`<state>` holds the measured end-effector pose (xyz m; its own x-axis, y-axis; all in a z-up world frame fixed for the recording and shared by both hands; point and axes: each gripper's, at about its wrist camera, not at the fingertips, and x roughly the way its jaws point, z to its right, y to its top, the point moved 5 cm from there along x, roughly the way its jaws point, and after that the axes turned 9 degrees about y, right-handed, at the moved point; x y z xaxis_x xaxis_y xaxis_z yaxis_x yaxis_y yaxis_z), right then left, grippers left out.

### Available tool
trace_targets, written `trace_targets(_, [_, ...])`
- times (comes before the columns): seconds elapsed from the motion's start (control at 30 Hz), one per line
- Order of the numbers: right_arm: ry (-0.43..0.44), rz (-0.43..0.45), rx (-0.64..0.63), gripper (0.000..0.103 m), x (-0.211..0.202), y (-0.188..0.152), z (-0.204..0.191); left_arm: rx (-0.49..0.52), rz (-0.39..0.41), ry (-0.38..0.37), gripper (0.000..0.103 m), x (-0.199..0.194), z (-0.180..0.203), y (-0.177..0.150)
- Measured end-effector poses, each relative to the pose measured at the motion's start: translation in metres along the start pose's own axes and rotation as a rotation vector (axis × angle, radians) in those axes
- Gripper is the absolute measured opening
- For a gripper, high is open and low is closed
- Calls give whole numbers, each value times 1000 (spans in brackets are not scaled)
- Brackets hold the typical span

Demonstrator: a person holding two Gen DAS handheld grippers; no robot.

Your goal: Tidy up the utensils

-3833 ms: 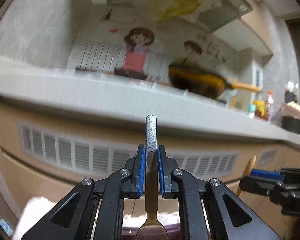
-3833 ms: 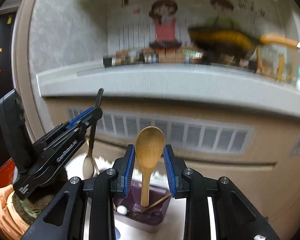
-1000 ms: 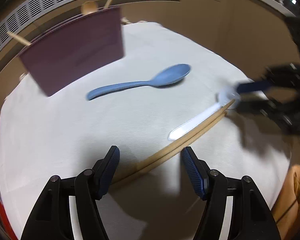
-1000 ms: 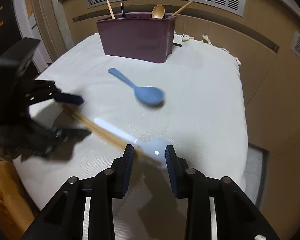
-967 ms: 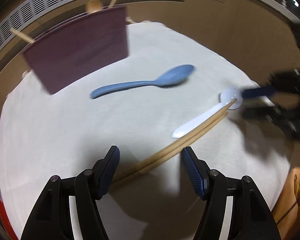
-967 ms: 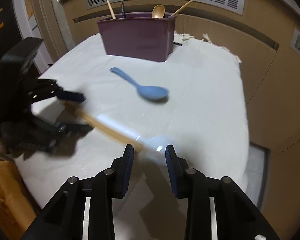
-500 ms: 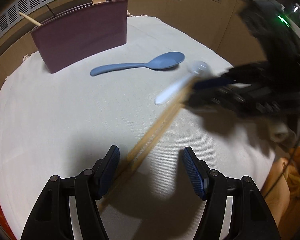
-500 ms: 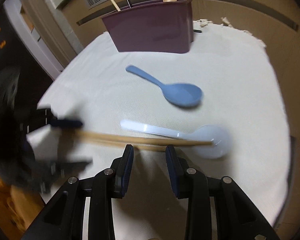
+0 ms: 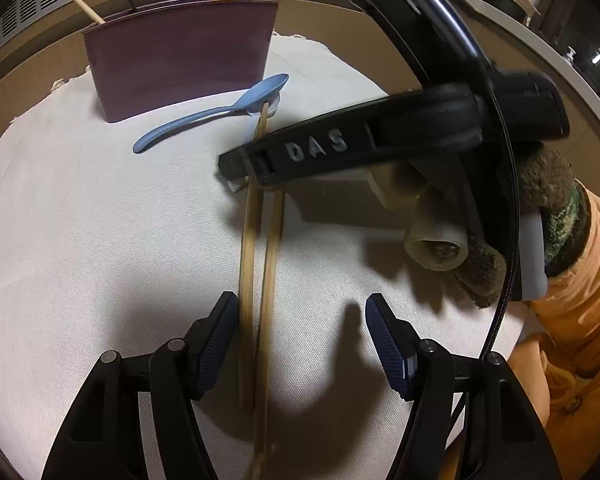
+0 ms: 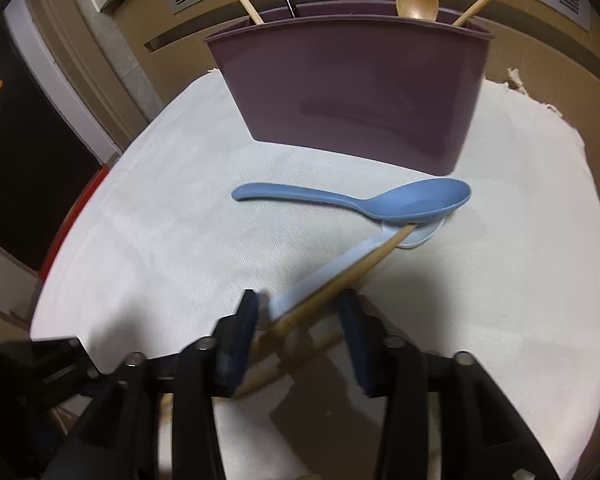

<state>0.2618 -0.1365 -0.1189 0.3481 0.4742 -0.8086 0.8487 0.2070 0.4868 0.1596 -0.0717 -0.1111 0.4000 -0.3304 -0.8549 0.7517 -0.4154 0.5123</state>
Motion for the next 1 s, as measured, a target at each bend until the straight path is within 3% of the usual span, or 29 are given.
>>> trace_targets(0.1, [-7, 1, 38, 57, 5, 9, 0, 3, 11, 35, 66, -3, -2, 0])
trace_targets(0.2, [-130, 1, 16, 55, 11, 16, 2, -14, 23, 85, 66, -9, -13, -3])
trace_targets(0.3, [-235, 1, -64, 33, 15, 18, -3, -76, 35, 126, 66, -19, -37, -8])
trace_targets(0.4, [-185, 4, -79, 14, 7, 16, -7, -155, 38, 166, 66, -25, -63, -11])
trace_targets(0.53, [-143, 19, -114, 6, -19, 10, -10, -244, 45, 180, 66, -31, -84, -14])
trace_targets(0.87, [-132, 102, -90, 6, -86, 3, 7, -213, 43, 151, 66, -13, -66, 5])
trace_targets(1.0, [-129, 70, -89, 7, -83, -4, 12, -201, 45, 186, 66, -5, -56, 20])
